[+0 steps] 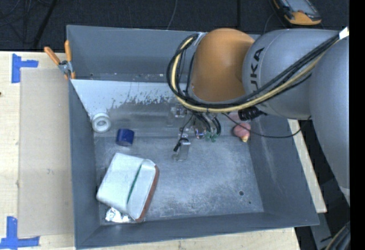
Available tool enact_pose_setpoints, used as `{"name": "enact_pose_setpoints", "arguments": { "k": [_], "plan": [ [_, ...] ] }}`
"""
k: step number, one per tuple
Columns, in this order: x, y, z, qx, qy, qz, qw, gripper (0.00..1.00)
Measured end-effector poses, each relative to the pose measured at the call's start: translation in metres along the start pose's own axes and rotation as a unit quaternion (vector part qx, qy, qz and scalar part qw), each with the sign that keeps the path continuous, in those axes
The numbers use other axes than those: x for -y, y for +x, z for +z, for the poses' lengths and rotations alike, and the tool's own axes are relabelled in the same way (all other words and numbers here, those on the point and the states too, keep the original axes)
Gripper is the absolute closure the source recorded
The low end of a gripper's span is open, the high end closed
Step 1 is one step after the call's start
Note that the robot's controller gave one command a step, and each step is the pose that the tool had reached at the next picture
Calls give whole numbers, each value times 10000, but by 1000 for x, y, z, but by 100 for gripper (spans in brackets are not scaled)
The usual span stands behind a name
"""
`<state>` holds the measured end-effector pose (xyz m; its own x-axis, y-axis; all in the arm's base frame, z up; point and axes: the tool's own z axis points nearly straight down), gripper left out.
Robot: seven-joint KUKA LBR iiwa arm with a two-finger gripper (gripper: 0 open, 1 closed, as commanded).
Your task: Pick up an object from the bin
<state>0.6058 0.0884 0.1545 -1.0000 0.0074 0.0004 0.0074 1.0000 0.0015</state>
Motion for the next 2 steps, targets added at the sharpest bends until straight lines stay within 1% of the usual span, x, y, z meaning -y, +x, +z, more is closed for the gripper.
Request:
{"name": "enact_pose_setpoints", "arguments": {
  "k": [1,2],
  "plan": [
    [-49,41,85,-28,-1,-2250,9743,0],
    [-79,109,85,-4,1,-2687,9632,0]
  ]
}}
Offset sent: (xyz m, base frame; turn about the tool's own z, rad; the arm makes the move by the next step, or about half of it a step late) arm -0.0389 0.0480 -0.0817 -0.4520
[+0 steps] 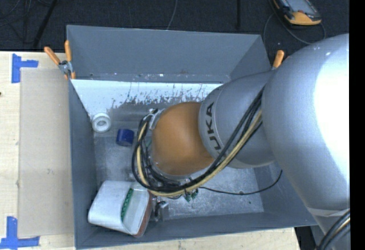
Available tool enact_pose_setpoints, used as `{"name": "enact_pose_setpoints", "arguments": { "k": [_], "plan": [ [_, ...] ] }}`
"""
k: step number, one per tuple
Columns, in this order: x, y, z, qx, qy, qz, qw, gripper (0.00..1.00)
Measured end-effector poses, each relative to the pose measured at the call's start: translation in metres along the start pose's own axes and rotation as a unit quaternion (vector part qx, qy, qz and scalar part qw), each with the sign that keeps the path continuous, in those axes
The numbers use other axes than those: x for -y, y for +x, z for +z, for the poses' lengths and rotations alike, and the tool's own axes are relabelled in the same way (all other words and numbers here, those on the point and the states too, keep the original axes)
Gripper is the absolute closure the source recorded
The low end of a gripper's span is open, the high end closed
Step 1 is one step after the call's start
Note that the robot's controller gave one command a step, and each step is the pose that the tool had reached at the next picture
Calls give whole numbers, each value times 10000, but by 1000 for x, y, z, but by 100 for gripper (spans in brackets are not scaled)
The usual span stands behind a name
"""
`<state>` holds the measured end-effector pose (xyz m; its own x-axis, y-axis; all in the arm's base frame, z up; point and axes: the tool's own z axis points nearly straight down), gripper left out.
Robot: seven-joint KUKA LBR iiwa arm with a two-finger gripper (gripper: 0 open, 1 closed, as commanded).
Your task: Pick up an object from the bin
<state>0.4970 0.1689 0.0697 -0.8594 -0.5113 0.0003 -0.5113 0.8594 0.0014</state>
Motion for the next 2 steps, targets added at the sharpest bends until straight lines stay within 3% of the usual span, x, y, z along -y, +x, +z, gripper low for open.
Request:
{"name": "enact_pose_setpoints", "arguments": {
  "k": [1,2],
  "plan": [
    [-27,7,-3,94,46,-718,9974,0],
    [-27,10,-1,32,29,-696,9976,100]
  ]
}}
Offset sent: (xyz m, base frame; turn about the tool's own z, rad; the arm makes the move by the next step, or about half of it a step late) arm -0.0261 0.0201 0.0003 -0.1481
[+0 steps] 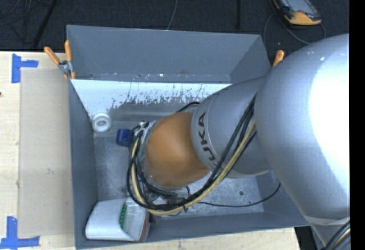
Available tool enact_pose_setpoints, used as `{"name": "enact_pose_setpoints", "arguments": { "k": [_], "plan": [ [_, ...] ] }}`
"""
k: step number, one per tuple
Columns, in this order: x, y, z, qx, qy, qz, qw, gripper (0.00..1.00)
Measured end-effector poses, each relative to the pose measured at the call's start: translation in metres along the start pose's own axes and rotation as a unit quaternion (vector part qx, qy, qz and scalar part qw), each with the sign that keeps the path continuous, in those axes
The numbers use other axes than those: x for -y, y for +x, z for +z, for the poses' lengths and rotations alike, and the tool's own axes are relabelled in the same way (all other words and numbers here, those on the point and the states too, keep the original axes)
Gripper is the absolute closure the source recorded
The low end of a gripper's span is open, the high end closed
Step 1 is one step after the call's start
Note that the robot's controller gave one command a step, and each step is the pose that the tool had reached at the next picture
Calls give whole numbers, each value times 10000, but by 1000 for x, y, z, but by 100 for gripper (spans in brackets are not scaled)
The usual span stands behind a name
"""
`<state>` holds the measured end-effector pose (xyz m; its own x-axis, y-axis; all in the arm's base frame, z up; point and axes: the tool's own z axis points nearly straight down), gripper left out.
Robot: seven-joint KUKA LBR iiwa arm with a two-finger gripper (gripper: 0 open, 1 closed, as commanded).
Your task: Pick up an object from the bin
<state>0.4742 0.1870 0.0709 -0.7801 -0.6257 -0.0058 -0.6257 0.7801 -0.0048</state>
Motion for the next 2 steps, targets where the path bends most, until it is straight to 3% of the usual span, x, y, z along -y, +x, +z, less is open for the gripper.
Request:
{"name": "enact_pose_setpoints", "arguments": {
  "k": [1,2],
  "plan": [
    [47,-36,-126,19,-1,307,9995,100],
    [46,-35,-208,18,-7,172,9999,100]
  ]
}}
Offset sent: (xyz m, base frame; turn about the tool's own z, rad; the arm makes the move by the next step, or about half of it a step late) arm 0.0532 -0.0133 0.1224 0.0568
